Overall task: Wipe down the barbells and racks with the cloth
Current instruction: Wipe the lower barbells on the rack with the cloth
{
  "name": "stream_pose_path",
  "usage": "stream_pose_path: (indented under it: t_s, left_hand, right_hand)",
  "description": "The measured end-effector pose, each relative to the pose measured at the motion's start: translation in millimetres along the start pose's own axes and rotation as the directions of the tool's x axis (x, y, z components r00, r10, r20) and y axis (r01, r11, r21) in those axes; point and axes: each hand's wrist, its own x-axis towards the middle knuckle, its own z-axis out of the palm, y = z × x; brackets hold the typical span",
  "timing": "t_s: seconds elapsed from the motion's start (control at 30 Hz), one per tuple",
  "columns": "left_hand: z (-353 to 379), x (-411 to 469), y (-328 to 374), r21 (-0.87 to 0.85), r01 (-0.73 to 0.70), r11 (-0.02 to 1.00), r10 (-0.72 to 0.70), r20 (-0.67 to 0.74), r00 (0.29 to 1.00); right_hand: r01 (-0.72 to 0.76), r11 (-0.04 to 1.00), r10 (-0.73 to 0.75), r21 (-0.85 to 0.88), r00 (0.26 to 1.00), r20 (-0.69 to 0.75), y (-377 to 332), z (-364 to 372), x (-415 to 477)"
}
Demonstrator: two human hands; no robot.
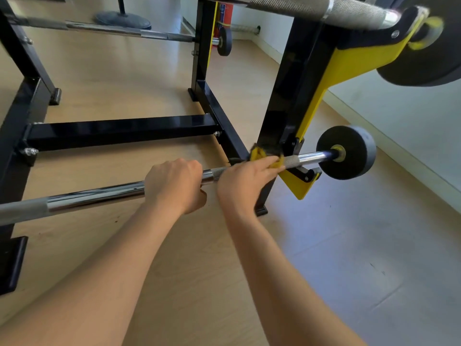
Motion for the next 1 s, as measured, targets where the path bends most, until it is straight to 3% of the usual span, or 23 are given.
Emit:
stream_pose_path:
  t_s: [0.13, 0.2, 0.27, 0.3, 0.37, 0.43, 0.5, 0.57, 0.67, 0.73, 0.8, 0.93, 1.0]
  left_hand:
    - [0.5, 0.2, -1.0, -0.01, -0.01, 1.0, 0.01, 0.002, 1.0]
    - [-1.2, 0.3, -2.6, -0.022, -0.026, 0.999, 0.026, 0.012, 1.0]
    - [-2.5, -1.1, -3.8, -0.03, -0.036, 0.999, 0.036, 0.019, 0.999]
    - [-2.7, -1.6, -4.2, -0.032, -0.039, 0.999, 0.04, 0.019, 0.999]
    - [-2.6, -1.5, -3.7, -0.026, -0.044, 0.999, 0.044, 0.01, 0.999]
    - [-2.5, -0.4, -3.4, -0.021, -0.036, 0.999, 0.036, 0.001, 0.999]
    - [-2.8, -0.1, -2.2, -0.025, -0.032, 0.999, 0.032, -0.003, 0.999]
    - [-2.5, -0.3, -1.6, -0.023, -0.036, 0.999, 0.036, -0.013, 0.999]
    - [-1.1, -0.7, -2.0, -0.019, -0.034, 0.999, 0.034, -0.018, 0.999]
    - [-1.5, -1.2, -1.8, -0.017, -0.031, 0.999, 0.031, -0.018, 0.999]
    - [-2.6, -2.5, -0.9, -0.011, -0.025, 1.0, 0.025, -0.023, 0.999]
    - [-4.1, -1.1, 0.9, -0.015, -0.008, 1.0, 0.007, -0.021, 1.0]
    - [-5.0, -0.4, 1.1, -0.006, -0.005, 1.0, 0.005, -0.021, 1.0]
  right_hand:
    - [0.121, 0.968, -0.149, 0.219, 0.982, 0.116, -6.7, -0.7, -15.8]
    - [-0.04, 0.95, 0.03, 0.308, 0.999, 0.036, -12.6, -3.7, 2.5]
    - [-0.332, 0.843, 0.392, 0.424, 0.918, -0.06, -14.0, -5.2, 30.7]
    - [-0.437, 0.738, 0.511, 0.514, 0.859, -0.004, -13.4, -8.4, 41.1]
    - [-0.554, 0.55, 0.586, 0.625, 0.789, 0.184, -6.8, -16.1, 51.1]
    - [-0.664, 0.464, 0.605, 0.587, 0.722, 0.337, 8.9, -22.6, 41.8]
    - [-0.721, 0.447, 0.523, 0.53, 0.691, 0.498, 32.6, -24.9, 30.3]
    - [-0.677, 0.387, 0.34, 0.626, 0.735, 0.586, 40.1, -29.0, 28.2]
    - [-0.54, 0.15, 0.277, 0.828, 0.827, 0.489, 38.8, -40.4, 61.6]
    - [-0.505, -0.027, 0.285, 0.863, 0.823, 0.49, 33.7, -47.1, 78.5]
    - [-0.514, -0.117, 0.28, 0.85, 0.804, 0.524, 28.3, -47.0, 75.6]
    - [-0.669, -0.06, 0.128, 0.741, 0.731, 0.671, 8.5, -25.2, 29.7]
    - [-0.732, 0.089, 0.083, 0.676, 0.682, 0.727, 13.8, -14.0, 2.6]
